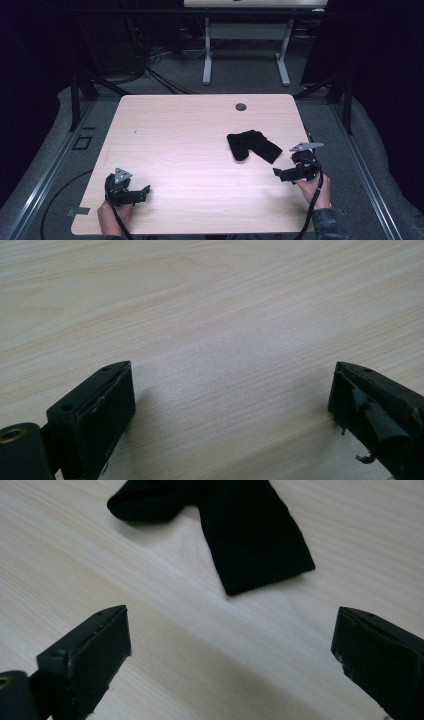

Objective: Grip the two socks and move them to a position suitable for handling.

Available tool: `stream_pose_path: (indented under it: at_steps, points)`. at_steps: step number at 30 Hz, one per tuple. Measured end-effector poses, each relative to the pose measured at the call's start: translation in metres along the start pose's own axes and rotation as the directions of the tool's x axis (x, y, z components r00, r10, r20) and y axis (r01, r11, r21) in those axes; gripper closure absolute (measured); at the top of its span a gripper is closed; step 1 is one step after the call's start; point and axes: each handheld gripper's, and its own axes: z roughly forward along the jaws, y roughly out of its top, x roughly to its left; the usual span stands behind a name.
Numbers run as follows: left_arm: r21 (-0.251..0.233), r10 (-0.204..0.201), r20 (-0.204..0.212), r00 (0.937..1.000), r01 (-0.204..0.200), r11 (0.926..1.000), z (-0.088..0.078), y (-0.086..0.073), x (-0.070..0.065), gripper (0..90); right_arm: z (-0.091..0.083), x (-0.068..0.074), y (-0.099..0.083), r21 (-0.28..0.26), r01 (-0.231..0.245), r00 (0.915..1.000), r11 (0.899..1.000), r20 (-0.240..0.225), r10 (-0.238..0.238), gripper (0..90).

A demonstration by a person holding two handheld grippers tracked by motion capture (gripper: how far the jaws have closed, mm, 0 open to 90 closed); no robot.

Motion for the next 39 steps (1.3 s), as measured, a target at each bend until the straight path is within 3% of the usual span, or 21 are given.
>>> stream_pose_path:
  at_steps: [1,2,3,4,6,8,9,11,12,20,26,31,39]
  points:
    - [0.001,-0.002,0.002,1.0000,0.002,1.0000,0.000,0.000,0.000,5.0,0.000,-0.002,0.010,0.000,0.004,0.9997,1.000,-0.023,-0.004,6.8]
    - [0.001,0.000,0.002,1.0000,0.000,1.0000,0.000,0.000,0.000,5.0,0.000,-0.002,0.010,0.000,0.004,0.9997,1.000,-0.023,-0.004,6.8]
    - [0.001,0.001,0.001,1.0000,-0.001,1.0000,0.000,0.000,0.000,5.1,0.003,-0.003,0.020,-0.011,0.004,0.9997,1.000,-0.025,-0.004,14.4]
    - [0.001,0.001,0.001,1.0000,-0.001,1.0000,0.000,0.000,0.000,5.1,0.003,-0.005,0.026,-0.001,0.013,0.9992,1.000,-0.037,-0.013,14.9]
    - [0.001,-0.001,0.001,1.0000,0.001,1.0000,0.000,0.000,0.000,5.1,0.007,-0.005,0.037,0.004,0.010,0.9993,1.000,-0.037,-0.010,24.6]
    - [0.001,-0.001,0.001,1.0000,0.001,1.0000,0.000,0.000,0.000,5.2,0.010,-0.006,0.043,-0.003,0.008,0.9993,1.000,-0.037,-0.008,27.1]
    - [0.000,-0.001,0.001,1.0000,0.001,1.0000,0.000,0.000,0.000,5.3,0.014,-0.008,0.054,0.020,0.014,0.9991,1.000,-0.041,-0.013,37.6]
    - [0.000,-0.001,0.001,1.0000,0.001,1.0000,0.000,0.000,0.000,5.3,0.017,-0.008,0.060,0.028,0.020,0.9991,0.999,-0.039,-0.019,40.7]
    - [-0.001,-0.002,0.001,1.0000,0.002,1.0000,0.000,0.000,0.000,5.4,0.023,-0.009,0.070,0.025,0.019,0.9990,1.000,-0.041,-0.018,48.7]
    - [-0.003,-0.005,0.000,1.0000,0.005,1.0000,0.000,0.000,0.000,5.6,0.049,-0.012,0.104,0.061,0.033,0.9990,0.998,-0.033,-0.031,60.1]
    - [-0.002,-0.005,0.000,1.0000,0.005,1.0000,0.000,0.000,0.000,5.7,0.063,-0.012,0.110,0.102,0.042,0.9989,0.994,-0.026,-0.040,73.3]
    - [-0.003,-0.005,0.001,1.0000,0.005,1.0000,0.000,0.000,0.000,5.7,0.061,-0.009,0.110,0.086,0.047,0.9985,0.995,-0.031,-0.044,87.5]
    - [-0.003,-0.005,0.001,1.0000,0.005,1.0000,0.000,0.000,0.000,5.7,0.049,-0.004,0.111,0.061,0.063,0.9977,0.996,-0.030,-0.061,89.0]
